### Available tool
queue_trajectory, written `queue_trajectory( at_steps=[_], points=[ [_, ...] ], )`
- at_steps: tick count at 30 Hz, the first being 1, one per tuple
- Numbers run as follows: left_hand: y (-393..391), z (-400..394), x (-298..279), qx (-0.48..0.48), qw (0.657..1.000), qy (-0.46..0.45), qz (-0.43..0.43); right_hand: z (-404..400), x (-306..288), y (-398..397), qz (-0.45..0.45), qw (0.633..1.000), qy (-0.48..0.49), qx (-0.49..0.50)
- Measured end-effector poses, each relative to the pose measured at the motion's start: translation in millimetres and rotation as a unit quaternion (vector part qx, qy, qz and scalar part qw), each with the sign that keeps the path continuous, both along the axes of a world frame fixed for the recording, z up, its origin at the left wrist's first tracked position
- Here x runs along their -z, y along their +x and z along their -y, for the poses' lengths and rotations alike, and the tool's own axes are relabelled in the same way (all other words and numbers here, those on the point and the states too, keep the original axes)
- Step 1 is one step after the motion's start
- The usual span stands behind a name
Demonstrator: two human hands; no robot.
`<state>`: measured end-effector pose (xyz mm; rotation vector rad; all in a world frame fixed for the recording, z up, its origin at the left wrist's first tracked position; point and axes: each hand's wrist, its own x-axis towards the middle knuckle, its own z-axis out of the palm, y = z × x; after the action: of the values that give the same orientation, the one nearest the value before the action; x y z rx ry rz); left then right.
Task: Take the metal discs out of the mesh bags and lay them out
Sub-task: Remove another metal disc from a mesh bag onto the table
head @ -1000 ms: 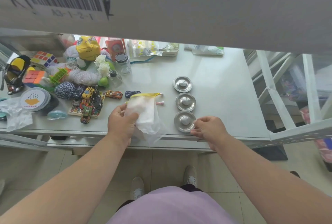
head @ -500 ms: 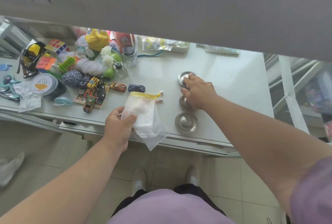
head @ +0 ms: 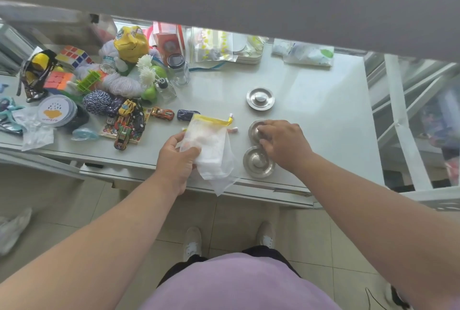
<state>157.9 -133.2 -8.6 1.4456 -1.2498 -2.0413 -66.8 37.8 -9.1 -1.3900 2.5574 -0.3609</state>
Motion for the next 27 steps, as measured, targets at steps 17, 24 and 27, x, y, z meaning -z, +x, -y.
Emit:
queue_trajectory(
  at_steps=[17,24,27],
  points=[
    [-0.4,5.9,5.2,0.009,1.0,0.012,-0.003,-42.3,5.5,50.8,0.045,0.997,-0.057,-0.029],
    [-4.1,8.0,-7.6,0.004,0.997,0.039,-0.069,-28.5,2.8,50.2,0.053,0.996,-0.067,-0.002],
    [-9.7,6.5,-20.2,0.037,0.991,0.055,-0.118,-31.5,-12.2,54.9,0.162,0.972,-0.136,0.101]
  ],
)
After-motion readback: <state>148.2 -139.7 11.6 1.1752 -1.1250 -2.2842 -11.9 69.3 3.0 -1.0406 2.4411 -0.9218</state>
